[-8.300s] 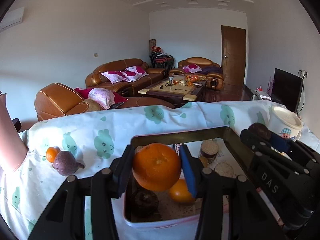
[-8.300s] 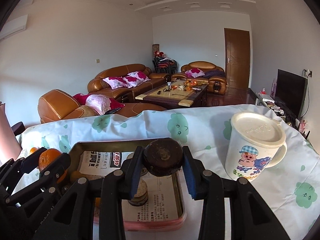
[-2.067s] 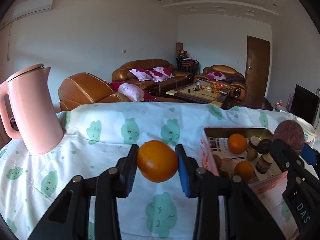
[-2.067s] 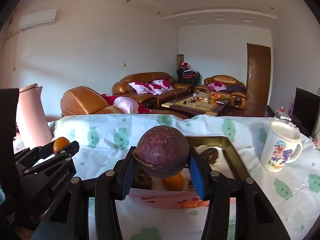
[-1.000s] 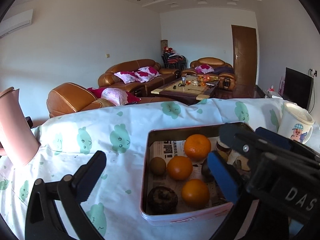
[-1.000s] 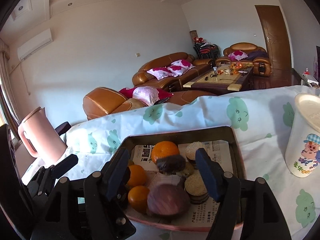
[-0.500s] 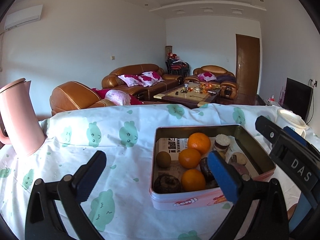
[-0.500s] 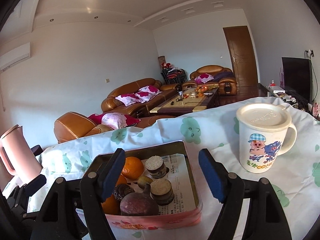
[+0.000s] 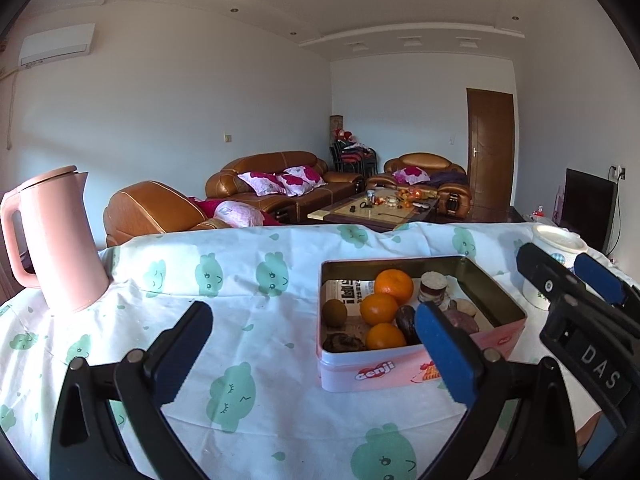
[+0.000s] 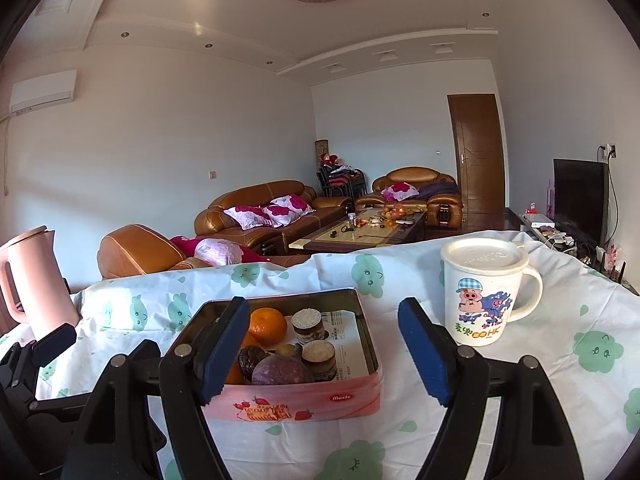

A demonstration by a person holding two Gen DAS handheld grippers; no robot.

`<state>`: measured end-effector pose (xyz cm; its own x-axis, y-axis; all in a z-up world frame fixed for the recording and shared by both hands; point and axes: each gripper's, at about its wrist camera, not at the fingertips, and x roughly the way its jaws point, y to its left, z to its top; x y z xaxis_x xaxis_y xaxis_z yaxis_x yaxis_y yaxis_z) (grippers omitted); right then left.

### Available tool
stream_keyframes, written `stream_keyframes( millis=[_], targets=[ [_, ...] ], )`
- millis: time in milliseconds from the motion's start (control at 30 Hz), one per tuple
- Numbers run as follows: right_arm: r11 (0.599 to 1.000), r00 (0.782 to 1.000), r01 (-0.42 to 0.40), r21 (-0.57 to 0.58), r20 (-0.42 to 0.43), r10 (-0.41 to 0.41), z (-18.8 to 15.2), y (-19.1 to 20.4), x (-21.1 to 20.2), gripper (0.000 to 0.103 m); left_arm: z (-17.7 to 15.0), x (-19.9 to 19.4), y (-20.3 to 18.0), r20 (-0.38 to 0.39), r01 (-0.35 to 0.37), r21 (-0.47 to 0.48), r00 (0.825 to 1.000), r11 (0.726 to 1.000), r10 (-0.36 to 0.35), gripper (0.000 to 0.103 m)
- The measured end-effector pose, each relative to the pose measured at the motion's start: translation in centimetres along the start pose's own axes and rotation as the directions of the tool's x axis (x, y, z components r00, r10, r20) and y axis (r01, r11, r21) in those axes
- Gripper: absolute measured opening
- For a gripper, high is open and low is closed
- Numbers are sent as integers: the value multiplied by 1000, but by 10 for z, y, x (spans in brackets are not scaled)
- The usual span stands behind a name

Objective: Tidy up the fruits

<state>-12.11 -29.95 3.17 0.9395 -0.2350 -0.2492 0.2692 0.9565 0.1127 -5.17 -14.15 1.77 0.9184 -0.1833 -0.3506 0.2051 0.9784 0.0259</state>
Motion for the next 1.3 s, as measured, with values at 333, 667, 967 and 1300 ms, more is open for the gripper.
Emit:
stream_keyframes(
  millis=[333, 667, 967, 1300],
  targets=[
    [1000, 999, 13, -11, 39, -12, -2, 5, -15, 78, -1, -5, -1, 8, 2, 13, 1000, 1000, -2, 103],
    [1000, 999, 17, 1, 34, -17, -1, 3, -16, 78, -2, -5, -1, 6, -2, 12, 1000, 1000, 1, 103],
    [1000, 999, 17, 1, 34, -17, -1, 3, -16, 78, -2, -5, -1, 7, -1, 13, 1000, 1000, 1, 103],
    [1000, 999, 19, 1, 33, -19, -1, 3, -16, 78, -2, -5, -1, 6, -2, 14, 1000, 1000, 2, 103]
  ],
)
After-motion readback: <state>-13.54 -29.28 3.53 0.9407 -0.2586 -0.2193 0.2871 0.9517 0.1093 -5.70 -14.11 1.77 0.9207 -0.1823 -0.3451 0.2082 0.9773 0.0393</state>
